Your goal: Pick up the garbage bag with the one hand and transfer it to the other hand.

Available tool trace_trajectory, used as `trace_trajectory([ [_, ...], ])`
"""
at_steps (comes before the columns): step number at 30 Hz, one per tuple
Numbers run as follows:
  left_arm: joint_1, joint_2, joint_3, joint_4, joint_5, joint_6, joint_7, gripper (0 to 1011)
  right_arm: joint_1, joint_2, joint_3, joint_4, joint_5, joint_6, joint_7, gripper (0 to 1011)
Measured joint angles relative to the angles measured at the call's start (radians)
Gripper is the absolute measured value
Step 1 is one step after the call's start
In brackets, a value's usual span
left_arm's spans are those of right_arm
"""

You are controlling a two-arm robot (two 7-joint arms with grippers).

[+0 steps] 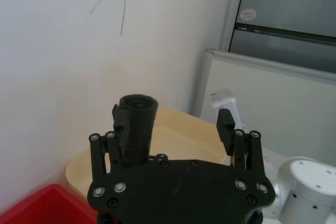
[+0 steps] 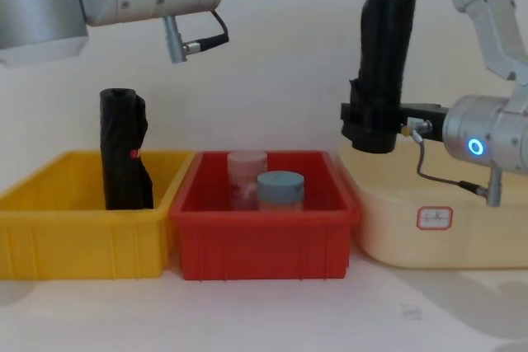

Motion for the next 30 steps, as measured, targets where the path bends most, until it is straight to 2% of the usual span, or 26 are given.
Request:
trace_trajectory([
  [5, 0.011, 0.014, -0.003, -0.027, 0.0, 0.005, 0.013, 1000, 0.015, 0.008, 0.01, 0.024, -0.013, 0.01, -0.022, 529],
  [11, 0.027, 0.03, -0.008, -0.06, 0.016, 0.008, 0.056, 1000, 0.024, 0.025, 0.023, 0.043, -0.029, 0.019, -0.046, 529],
  [20, 0.048, 0.048, -0.015, -0.097, 0.057, 0.009, 0.149, 1000, 0.02, 0.066, 0.046, 0.043, -0.061, 0.036, -0.087, 529],
  [22, 0.057, 0.054, -0.019, -0.109, 0.076, 0.01, 0.192, 1000, 0.016, 0.076, 0.05, 0.04, -0.069, 0.04, -0.095, 531],
  [27, 0.069, 0.056, -0.025, -0.119, 0.107, 0.014, 0.257, 1001, 0.011, 0.09, 0.057, 0.034, -0.08, 0.047, -0.105, 666],
  [28, 0.071, 0.056, -0.026, -0.12, 0.112, 0.015, 0.266, 1001, 0.01, 0.091, 0.058, 0.034, -0.081, 0.047, -0.106, 730],
  [30, 0.076, 0.056, -0.029, -0.122, 0.125, 0.018, 0.291, 1000, 0.009, 0.093, 0.058, 0.033, -0.083, 0.048, -0.107, 766],
])
